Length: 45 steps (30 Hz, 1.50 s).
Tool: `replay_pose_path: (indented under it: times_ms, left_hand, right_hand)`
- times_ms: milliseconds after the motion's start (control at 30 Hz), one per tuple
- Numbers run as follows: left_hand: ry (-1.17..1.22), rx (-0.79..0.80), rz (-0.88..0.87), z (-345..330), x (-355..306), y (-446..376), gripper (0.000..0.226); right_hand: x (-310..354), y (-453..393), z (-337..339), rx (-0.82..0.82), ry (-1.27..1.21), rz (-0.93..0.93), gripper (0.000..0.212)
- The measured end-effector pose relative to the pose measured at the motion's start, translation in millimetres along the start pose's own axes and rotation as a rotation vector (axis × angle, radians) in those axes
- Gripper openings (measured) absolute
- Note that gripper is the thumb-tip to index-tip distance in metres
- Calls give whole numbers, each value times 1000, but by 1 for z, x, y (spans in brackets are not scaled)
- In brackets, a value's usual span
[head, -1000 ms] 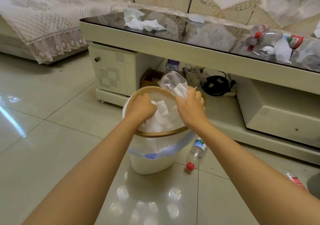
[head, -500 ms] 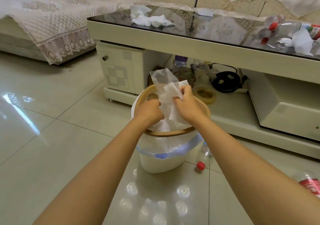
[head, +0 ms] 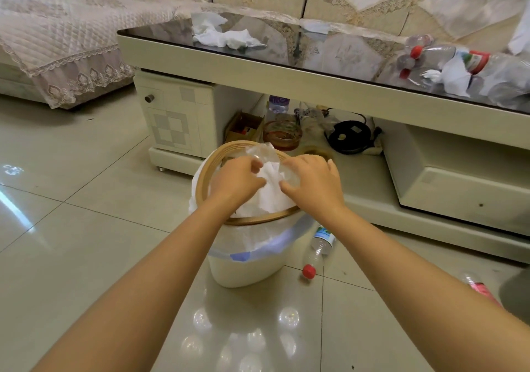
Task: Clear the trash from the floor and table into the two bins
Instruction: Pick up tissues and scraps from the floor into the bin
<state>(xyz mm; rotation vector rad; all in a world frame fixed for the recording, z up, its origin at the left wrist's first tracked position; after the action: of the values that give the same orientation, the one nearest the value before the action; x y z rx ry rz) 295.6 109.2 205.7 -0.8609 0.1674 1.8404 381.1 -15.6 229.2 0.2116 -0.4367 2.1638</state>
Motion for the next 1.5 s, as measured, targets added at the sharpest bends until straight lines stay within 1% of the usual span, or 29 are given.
replay_pose_path:
  times_ms: [133, 200, 300, 433, 600, 767, 900, 967, 1133, 1233, 1367, 1433, 1500]
  left_hand:
    - [69, -105, -115, -4, -41, -9, 23]
    - [127, -84, -176, -19, -70, -13, 18]
    - [220, -14, -256, -55, -116, -15, 20]
    - [192, 131, -340, -117, -166, -11, 27]
    - [182, 348, -399, -204, -204, 7, 29]
    - [165, 545, -490, -292, -253, 36, 37]
    - [99, 632, -557, -364, -295, 69, 36]
    - [106, 710, -579, -401, -316, 90, 35]
    - [136, 893, -632, -474, -355, 152, 38]
    - [124, 990, -677, -511, -366, 185, 44]
    - [61, 1099, -700, -553, -369, 220, 64]
    - [6, 1110, -728, -570, -368, 230, 75]
    - [-64, 1085, -760, -583, -367, 235, 84]
  right_hand:
    - [-32, 34, 30, -155, -43, 64, 43]
    - [-58, 52, 41, -215, -21, 59, 43]
    - [-105, 72, 52, -222, 103, 26, 42]
    - [-181, 101, 74, -206, 156, -81, 42]
    - [-277, 154, 92, -190, 227, -220, 43]
    - [-363, 217, 102, -215, 312, -388, 41]
    - [-425, 274, 100, -155, 381, -571, 40]
    - [-451, 306, 99, -137, 388, -647, 40]
    - [-505, 388, 94, -45, 400, -857, 47]
    - [-530, 429, 90, -28, 391, -958, 47]
    - [-556, 463, 80, -17, 378, -1050, 42]
    - [-567, 471, 71, 9, 348, -1079, 44]
    - [-576, 476, 60, 69, 303, -1100, 47]
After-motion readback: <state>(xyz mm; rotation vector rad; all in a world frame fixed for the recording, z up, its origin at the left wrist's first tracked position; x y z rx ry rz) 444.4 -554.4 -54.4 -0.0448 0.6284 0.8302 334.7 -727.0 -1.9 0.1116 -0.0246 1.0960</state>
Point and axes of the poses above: each hand's wrist, its own y-axis away from the middle knuckle, its own z-axis out of the back of the hand, x = y × z, the point moved 8 cm from there along -y, towards the middle knuckle, and after that the axes turned 15 degrees about -z, right-handed, at the moved point
